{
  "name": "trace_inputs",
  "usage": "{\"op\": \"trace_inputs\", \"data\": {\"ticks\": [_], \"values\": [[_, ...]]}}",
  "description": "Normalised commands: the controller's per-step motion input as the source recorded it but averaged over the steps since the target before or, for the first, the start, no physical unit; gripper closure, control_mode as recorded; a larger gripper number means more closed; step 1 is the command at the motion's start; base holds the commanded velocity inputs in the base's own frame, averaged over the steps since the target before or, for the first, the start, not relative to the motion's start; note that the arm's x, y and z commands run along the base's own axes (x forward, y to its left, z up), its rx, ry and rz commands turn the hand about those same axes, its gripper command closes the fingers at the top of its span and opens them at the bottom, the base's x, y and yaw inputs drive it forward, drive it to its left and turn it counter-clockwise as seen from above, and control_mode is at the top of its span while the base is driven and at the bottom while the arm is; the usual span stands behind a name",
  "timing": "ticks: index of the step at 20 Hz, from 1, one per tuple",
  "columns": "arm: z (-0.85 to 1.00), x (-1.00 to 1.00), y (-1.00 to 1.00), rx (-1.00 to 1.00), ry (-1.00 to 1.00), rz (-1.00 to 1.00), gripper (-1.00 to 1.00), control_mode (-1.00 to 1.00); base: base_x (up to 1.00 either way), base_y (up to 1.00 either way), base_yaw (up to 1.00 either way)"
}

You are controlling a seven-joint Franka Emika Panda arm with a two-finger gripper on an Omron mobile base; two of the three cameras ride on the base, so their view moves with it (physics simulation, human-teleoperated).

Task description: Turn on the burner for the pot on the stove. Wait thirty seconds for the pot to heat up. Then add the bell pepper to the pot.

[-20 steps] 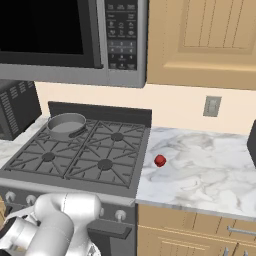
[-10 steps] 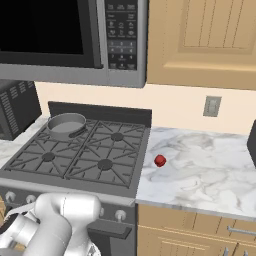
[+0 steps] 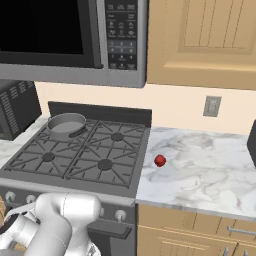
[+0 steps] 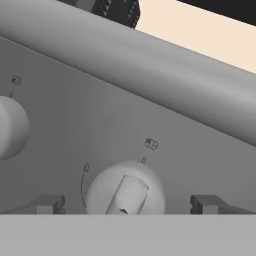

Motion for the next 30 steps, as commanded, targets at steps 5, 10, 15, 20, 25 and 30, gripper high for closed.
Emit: {"op": "trace_inputs", "data": {"ticks": [5,10,15,20,25,30], "values": [[0.00,0.00,0.00,0.00,0.00,0.00,1.00,-1.00,0.00,0.00,0.00],[0.00,0.00,0.00,0.00,0.00,0.00,1.00,-1.00,0.00,0.00,0.00],[0.00,0.00,0.00,0.00,0.00,0.00,1.00,-1.00,0.00,0.00,0.00],[0.00,0.00,0.00,0.00,0.00,0.01,1.00,-1.00,0.00,0.00,0.00],[-0.07,0.00,0.00,-0.07,0.00,0.24,1.00,-1.00,0.00,0.00,0.00],[-0.25,0.00,0.01,-0.14,0.00,0.40,1.00,-1.00,0.00,0.00,0.00]]}}
